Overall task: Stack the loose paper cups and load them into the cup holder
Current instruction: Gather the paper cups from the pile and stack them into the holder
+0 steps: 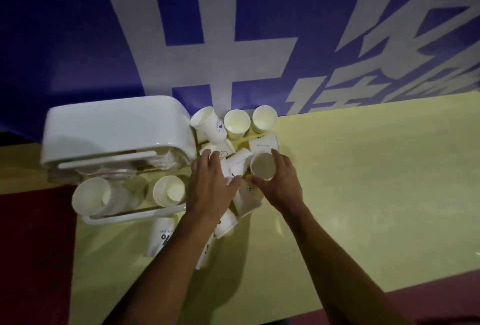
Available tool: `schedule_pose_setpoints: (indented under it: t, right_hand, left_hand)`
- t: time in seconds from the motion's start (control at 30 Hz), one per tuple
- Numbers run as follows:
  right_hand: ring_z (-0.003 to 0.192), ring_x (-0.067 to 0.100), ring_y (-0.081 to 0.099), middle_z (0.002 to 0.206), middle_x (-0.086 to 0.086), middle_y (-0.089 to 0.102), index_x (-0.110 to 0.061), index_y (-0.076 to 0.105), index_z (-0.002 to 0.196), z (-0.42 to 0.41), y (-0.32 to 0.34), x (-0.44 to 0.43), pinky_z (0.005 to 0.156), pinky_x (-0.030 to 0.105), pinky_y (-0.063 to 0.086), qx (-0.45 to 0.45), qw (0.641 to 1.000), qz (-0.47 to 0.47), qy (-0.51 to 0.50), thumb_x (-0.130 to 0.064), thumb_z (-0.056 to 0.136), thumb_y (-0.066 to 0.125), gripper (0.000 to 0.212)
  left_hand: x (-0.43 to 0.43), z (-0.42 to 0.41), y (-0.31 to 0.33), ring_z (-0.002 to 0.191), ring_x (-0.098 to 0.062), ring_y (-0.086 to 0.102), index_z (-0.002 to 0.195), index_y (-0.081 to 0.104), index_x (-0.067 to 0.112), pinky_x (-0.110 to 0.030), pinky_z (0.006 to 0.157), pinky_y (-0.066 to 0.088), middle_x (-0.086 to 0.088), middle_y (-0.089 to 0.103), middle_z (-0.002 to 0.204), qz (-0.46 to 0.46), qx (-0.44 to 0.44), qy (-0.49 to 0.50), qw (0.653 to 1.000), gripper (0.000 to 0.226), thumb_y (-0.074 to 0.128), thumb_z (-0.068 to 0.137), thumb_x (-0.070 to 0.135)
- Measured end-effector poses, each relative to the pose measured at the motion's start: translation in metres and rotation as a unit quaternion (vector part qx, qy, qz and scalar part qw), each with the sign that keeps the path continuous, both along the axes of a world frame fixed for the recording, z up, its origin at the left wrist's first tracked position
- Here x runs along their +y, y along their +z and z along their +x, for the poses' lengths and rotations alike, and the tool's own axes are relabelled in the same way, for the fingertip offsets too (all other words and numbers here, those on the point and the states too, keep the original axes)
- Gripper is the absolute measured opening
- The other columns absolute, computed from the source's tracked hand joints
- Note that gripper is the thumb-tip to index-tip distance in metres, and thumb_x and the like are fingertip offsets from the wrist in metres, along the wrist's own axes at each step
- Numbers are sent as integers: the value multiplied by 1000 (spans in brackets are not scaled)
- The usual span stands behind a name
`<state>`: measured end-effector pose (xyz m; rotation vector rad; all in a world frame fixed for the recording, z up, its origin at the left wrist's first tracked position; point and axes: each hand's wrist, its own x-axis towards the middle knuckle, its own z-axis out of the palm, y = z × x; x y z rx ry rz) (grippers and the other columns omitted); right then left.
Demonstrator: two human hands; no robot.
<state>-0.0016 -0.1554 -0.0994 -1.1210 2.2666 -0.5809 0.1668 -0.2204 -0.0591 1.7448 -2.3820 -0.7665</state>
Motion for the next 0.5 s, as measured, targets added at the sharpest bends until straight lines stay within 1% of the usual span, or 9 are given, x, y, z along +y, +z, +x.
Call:
schedule_pose_setpoints:
  t: [0.07, 0.17, 0.23, 0.3, 0.37, 0.43, 0.5]
  right_hand:
    - [133, 29, 50, 150, 4, 50, -17, 40, 152, -4, -7, -5, 102, 47, 50, -2, 1000, 6, 11, -58, 80, 78, 91]
    - [131, 29, 52, 146, 3, 54, -16, 45, 150, -12, -11, -4, 100, 45, 51, -9, 1000, 2, 15, -57, 83, 75, 84]
    - [128, 31, 55, 143, 5, 56, -15, 47, 149, -17, -13, 0, 97, 45, 52, -1, 999, -6, 32, -56, 84, 75, 81]
    - [129, 32, 54, 144, 4, 55, -17, 44, 151, -21, -13, 3, 97, 45, 52, 5, 998, 2, 58, -55, 85, 74, 82]
    - [133, 30, 51, 149, 2, 51, -18, 40, 155, -25, -12, 4, 99, 44, 51, 1, 997, 15, 75, -59, 84, 73, 88]
    - [134, 29, 51, 151, 1, 49, -18, 39, 156, -28, -12, 3, 100, 44, 52, 4, 995, 18, 93, -61, 82, 74, 92]
    - [132, 29, 53, 150, 2, 51, -17, 40, 155, -29, -11, 2, 98, 45, 52, 5, 995, 11, 100, -60, 82, 75, 91]
  left_hand:
    - [-6, -2, -2, 136, -29, 41, 146, 42, 12, -45, 102, 47, -9, 42, 152, 23, -10, 34, 999, 68, 66, 93, 46]
    - [-13, -6, -4, 124, -31, 53, 141, 46, 11, -42, 93, 48, -11, 50, 140, 54, -5, 73, 996, 57, 62, 96, 42]
    - [-18, -8, -8, 117, -32, 57, 138, 49, 10, -42, 90, 49, -12, 54, 134, 77, -2, 104, 992, 53, 60, 97, 43]
    - [-20, -11, -12, 114, -32, 59, 134, 53, 10, -41, 90, 50, -12, 59, 129, 94, 7, 134, 986, 51, 60, 97, 44]
    - [-20, -13, -14, 115, -32, 61, 131, 57, 11, -39, 90, 49, -11, 63, 126, 107, 15, 160, 981, 49, 63, 95, 44]
    - [-21, -14, -13, 116, -30, 62, 129, 59, 12, -35, 88, 47, -7, 65, 124, 121, 32, 185, 975, 49, 68, 92, 43]
    - [-20, -15, -8, 117, -27, 61, 131, 59, 12, -29, 86, 43, -5, 64, 126, 137, 50, 201, 969, 53, 73, 88, 41]
